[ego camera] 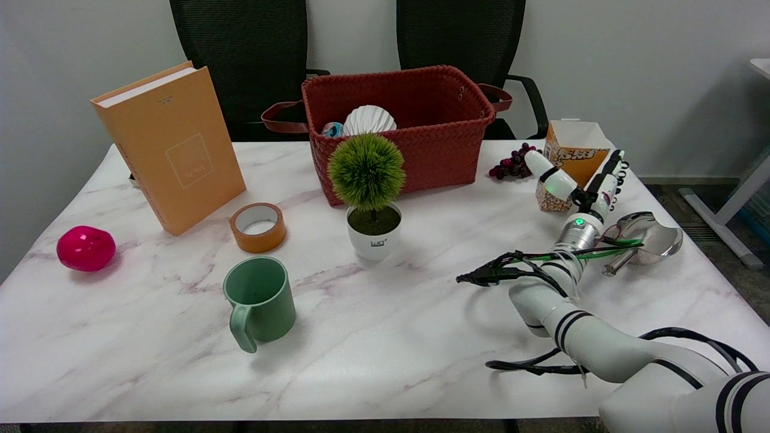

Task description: Pick up the popcorn box.

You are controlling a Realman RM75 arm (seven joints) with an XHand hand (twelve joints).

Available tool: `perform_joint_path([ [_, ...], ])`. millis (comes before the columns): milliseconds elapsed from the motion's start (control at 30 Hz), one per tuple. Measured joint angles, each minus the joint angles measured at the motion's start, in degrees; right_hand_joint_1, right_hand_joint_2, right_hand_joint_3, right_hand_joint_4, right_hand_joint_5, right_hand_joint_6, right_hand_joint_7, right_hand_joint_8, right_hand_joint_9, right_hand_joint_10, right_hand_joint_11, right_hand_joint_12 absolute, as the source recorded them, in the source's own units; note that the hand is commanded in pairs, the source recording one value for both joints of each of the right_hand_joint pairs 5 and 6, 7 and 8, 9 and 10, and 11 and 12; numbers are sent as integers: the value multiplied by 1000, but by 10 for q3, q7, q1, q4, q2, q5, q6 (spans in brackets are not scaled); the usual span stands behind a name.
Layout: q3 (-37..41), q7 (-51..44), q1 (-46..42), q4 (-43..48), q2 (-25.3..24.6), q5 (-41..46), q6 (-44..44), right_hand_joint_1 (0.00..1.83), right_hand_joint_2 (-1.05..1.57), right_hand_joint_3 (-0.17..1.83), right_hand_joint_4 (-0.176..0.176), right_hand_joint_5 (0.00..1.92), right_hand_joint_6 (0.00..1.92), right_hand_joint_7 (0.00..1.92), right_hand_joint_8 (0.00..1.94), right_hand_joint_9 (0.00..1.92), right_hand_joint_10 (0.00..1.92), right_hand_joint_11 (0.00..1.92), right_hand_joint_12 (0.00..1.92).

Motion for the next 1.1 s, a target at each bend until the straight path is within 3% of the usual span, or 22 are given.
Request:
perform_joint_path([
  [567, 0, 0, 3, -2, 3, -14, -19, 1100, 127, 376, 0, 0, 0, 0, 0, 0, 0, 14, 14],
  [900, 2, 0, 3, -2, 3, -15, -18, 1142, 280, 404, 0, 0, 0, 17, 17, 0, 0, 461, 461],
  [967, 2, 0, 3, -2, 3, -15, -16, 1162, 324, 405, 0, 0, 0, 153, 153, 35, 35, 599, 599],
  [1100, 3, 0, 3, -3, 3, -12, -9, 1174, 353, 408, 0, 0, 0, 381, 381, 143, 143, 684, 684],
])
